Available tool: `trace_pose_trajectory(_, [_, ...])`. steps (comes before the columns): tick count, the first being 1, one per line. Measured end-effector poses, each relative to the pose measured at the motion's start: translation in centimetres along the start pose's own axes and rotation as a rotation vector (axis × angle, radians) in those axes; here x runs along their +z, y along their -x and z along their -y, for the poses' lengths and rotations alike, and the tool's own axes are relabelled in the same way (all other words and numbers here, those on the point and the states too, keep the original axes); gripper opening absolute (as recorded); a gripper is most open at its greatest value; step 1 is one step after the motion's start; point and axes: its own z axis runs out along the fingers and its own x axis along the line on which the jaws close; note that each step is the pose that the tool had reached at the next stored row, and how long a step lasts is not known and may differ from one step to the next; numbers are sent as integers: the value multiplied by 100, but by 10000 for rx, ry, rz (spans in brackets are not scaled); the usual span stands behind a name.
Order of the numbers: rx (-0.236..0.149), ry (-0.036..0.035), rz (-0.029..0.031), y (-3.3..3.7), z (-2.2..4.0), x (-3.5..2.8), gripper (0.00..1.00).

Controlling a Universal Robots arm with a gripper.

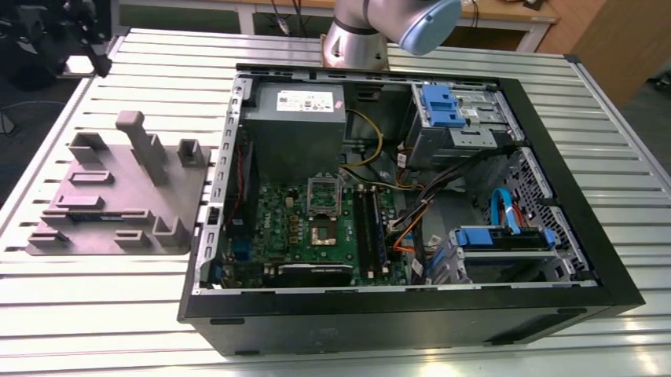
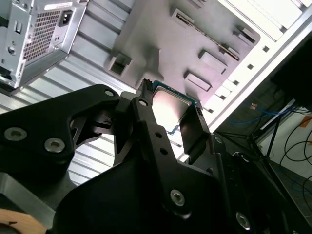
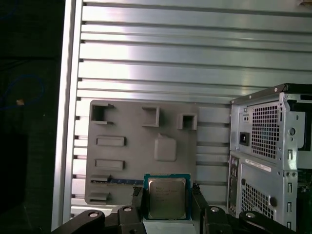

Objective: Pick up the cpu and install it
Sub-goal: 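Pick up the cpu and move it towards the insertion slot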

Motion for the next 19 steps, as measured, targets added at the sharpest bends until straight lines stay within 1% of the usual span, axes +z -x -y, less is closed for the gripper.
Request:
trace_pose_trajectory(4, [1,0,1,122,4,1,47])
trace_pose_trajectory(7, [0,0,0,195,6,1,47])
trace_pose_trajectory(10, [0,0,0,242,8,1,47])
trace_pose_trajectory(19, [1,0,0,352,11,1,47])
